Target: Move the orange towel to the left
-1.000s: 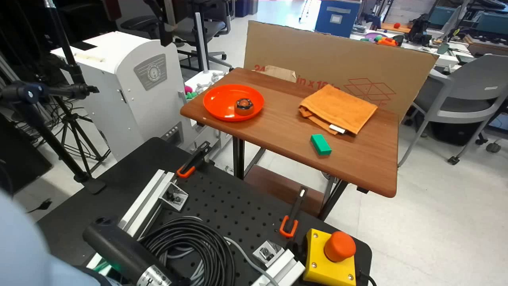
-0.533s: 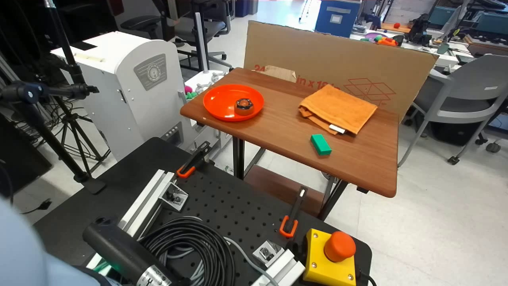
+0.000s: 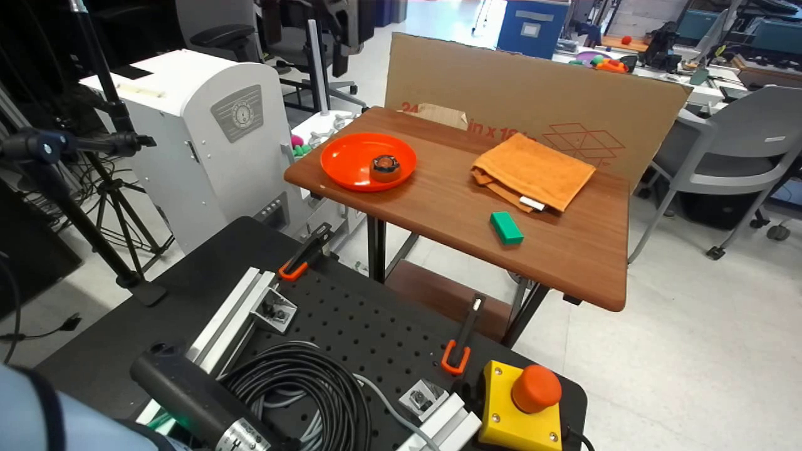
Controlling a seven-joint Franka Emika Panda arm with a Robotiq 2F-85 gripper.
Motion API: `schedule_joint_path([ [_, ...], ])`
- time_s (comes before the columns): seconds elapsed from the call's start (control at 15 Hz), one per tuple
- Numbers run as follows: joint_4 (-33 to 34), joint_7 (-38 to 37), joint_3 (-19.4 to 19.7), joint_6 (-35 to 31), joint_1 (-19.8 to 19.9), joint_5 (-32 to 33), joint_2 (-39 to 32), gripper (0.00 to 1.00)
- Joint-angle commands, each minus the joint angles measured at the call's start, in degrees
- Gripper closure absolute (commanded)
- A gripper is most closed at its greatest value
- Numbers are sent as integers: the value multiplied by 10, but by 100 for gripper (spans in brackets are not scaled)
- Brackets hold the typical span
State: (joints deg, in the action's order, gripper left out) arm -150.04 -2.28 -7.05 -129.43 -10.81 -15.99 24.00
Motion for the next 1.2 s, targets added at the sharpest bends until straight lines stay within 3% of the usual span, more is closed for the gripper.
schedule_joint_path([
  [0.0,79,-2,4,6,32,55,-110,0],
  [0.4,171,16,23,24,66,136,-235,0],
  [0.67,215,80,45,47,86,167,-298,0],
  [0.87,249,130,56,60,103,145,-345,0],
  [1.13,311,142,64,62,130,106,-389,0],
])
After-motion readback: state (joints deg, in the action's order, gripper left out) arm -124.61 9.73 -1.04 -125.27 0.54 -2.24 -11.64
